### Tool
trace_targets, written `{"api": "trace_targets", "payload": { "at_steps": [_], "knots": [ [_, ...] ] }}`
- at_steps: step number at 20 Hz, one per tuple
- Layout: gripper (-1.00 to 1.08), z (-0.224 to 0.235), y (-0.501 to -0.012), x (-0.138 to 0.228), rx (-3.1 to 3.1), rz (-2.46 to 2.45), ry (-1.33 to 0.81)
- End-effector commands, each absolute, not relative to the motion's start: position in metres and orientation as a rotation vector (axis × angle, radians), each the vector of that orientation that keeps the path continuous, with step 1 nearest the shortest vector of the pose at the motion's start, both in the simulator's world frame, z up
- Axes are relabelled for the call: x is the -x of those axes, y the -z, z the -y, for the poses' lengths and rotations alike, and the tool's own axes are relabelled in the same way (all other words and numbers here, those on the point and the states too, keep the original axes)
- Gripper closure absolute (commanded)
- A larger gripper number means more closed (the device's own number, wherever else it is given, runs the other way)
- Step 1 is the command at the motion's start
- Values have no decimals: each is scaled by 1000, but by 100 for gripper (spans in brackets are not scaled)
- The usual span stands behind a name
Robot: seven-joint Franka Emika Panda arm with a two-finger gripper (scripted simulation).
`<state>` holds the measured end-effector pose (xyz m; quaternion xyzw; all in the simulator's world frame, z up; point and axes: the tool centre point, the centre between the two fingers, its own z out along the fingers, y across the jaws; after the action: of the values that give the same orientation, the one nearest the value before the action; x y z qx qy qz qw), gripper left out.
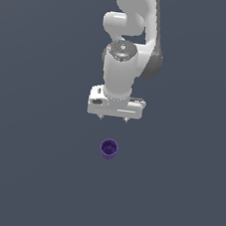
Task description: Pick up the object and move it to a goal position.
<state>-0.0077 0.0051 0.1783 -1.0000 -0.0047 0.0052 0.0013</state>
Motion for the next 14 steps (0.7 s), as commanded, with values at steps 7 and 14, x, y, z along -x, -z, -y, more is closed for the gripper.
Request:
{"api": "trace_targets", "payload": {
  "at_steps": [7, 14],
  "knots": [
    [-20, -16, -177, 12, 3136, 49, -43],
    [-20, -17, -176, 12, 3142, 88, -50]
  ]
}}
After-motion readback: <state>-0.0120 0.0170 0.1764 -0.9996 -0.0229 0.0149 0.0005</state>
